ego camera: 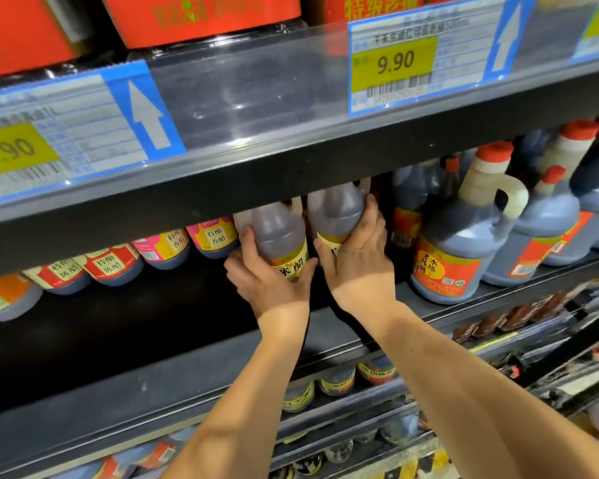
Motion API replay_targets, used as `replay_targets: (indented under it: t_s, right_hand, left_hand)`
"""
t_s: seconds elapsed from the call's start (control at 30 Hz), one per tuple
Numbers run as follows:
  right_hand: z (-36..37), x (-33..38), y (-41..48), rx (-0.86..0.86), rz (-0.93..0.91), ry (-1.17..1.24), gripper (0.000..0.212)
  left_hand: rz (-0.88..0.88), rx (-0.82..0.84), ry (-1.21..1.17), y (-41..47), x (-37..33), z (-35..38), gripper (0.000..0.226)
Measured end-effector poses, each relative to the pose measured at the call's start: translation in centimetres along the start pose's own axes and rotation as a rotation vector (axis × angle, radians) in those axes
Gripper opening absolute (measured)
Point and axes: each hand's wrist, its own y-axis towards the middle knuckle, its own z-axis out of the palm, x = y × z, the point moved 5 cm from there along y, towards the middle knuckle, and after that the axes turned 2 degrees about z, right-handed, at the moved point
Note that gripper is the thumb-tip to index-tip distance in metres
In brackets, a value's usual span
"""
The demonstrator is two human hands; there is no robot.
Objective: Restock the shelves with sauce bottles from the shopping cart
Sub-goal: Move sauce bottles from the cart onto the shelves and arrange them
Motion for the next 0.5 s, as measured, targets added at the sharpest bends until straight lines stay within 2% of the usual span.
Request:
replay_targets:
  t_s: [0.23,0.37,0.5]
  right_hand:
    - [-0.6,0.1,-0.2,0.091,0.017,-0.059,0.091]
    - [-1.7,-0.6,-0.2,0.233,0.006,-0.006,0.092]
    - [-4.4,-1.7,-0.7,0.286,0.029,-0.091,0.096]
  left_hand:
    - [0.004,0.053,0.073,0.3,-1.0,-0.6,0.121]
    - [0.008,0.136,-0.011,-0.5,-0.7,-2.1,0.123]
    - [0.032,0.166,-0.123,-1.5,-0.6,-4.4,0.107]
